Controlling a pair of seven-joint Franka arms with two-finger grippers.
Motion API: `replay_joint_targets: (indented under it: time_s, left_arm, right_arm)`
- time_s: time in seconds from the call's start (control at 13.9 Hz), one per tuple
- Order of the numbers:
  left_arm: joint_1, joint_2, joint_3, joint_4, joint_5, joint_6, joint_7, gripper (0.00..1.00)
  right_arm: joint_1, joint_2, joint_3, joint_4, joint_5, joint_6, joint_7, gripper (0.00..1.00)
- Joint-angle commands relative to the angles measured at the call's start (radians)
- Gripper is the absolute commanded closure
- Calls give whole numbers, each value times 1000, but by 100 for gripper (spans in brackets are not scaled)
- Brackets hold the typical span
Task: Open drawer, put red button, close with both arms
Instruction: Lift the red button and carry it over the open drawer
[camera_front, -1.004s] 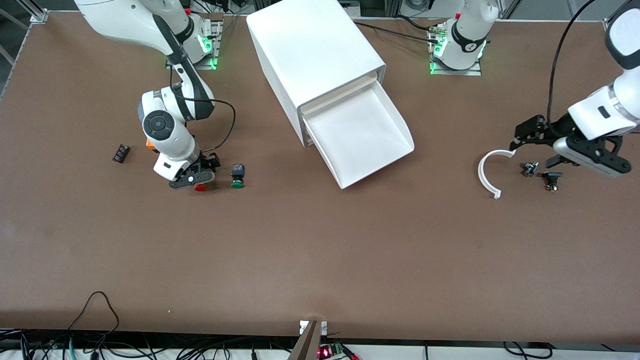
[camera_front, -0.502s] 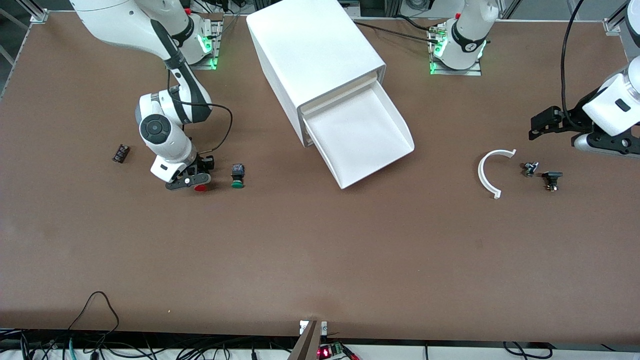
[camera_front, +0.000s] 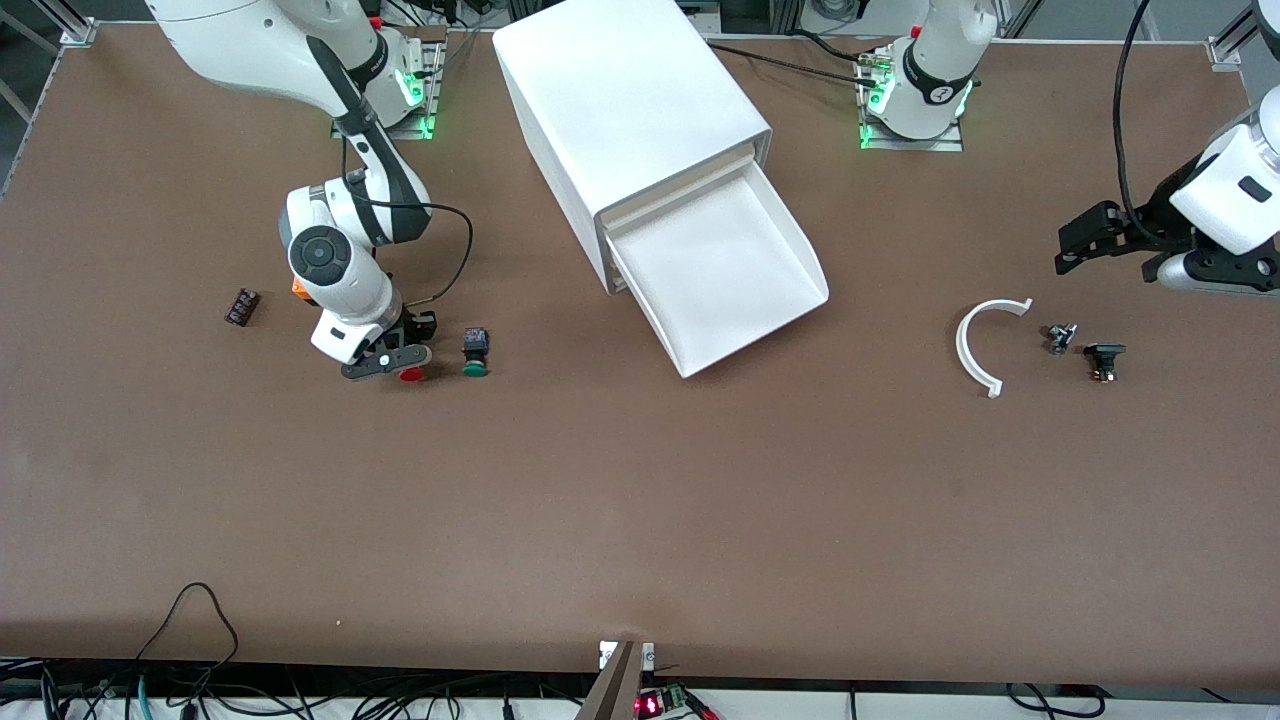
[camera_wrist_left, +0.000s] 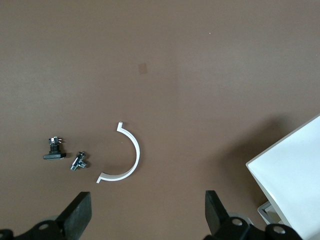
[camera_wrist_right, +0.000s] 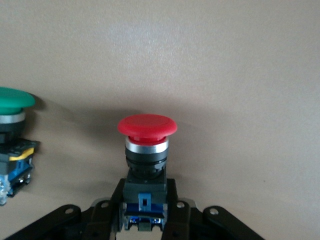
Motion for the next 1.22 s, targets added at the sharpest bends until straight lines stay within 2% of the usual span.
replay_joint_targets:
  time_s: [0.0, 0.14, 0.29, 0.5, 0.65, 0.79, 0.93, 1.15]
  left_arm:
    - [-17, 0, -5, 14, 32, -1, -13, 0]
    - [-17, -2, -5, 15, 30, -1, -15, 0]
    - [-15, -2, -4, 58, 17, -9, -4, 0]
    - [-17, 3, -5, 54, 32, -16, -4, 0]
    - [-17, 9, -5, 51, 30, -36, 2, 0]
    - [-17, 14, -5, 55, 18, -27, 2, 0]
    - [-17, 12, -5, 60, 18, -29, -13, 0]
    - [-17, 14, -5, 60, 18, -27, -15, 0]
  right_arm:
    - [-17, -33, 17, 11, -13, 0, -1, 78]
    - [-17, -71, 30, 16, -13, -5, -12, 78]
    - [-17, -103, 41, 78, -13, -91, -18, 78]
    - [-17, -131, 76, 225, -13, -243, -69, 78]
    - [-17, -122, 124, 381, -9, -390, -75, 78]
    - [-17, -99, 186, 544, -2, -522, -134, 78]
    - [-20, -72, 263, 679, 4, -604, -279, 78]
    - [-20, 4, 400, 794, 0, -607, -472, 78]
